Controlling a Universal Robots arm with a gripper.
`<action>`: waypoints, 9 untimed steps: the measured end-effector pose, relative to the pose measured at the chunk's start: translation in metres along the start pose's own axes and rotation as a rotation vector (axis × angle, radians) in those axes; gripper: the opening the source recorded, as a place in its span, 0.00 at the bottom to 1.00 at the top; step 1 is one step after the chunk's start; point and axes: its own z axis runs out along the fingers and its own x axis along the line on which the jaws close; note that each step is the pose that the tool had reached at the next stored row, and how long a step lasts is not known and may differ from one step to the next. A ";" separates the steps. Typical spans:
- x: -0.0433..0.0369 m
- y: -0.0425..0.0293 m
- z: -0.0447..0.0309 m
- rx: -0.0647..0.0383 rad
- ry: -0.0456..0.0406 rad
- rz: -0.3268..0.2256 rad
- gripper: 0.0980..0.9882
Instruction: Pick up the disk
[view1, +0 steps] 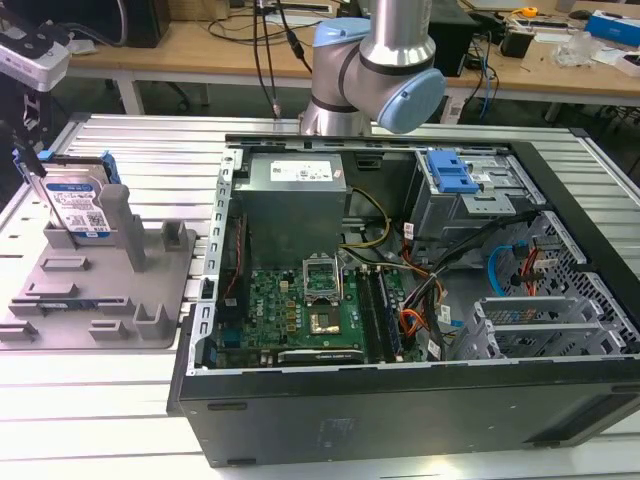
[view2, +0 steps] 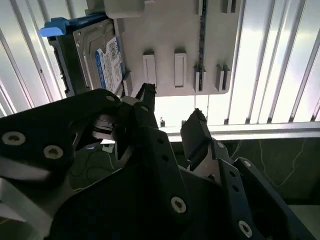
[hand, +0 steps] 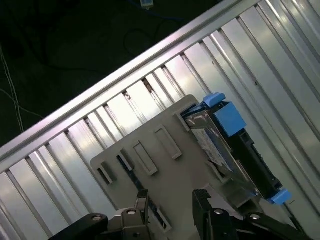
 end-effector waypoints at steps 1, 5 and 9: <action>0.0000 0.0000 0.0002 0.000 0.0010 -0.024 0.43; 0.0000 0.0000 0.0007 0.003 0.0025 -0.104 0.43; 0.0000 0.0000 0.0014 0.007 0.0041 -0.203 0.43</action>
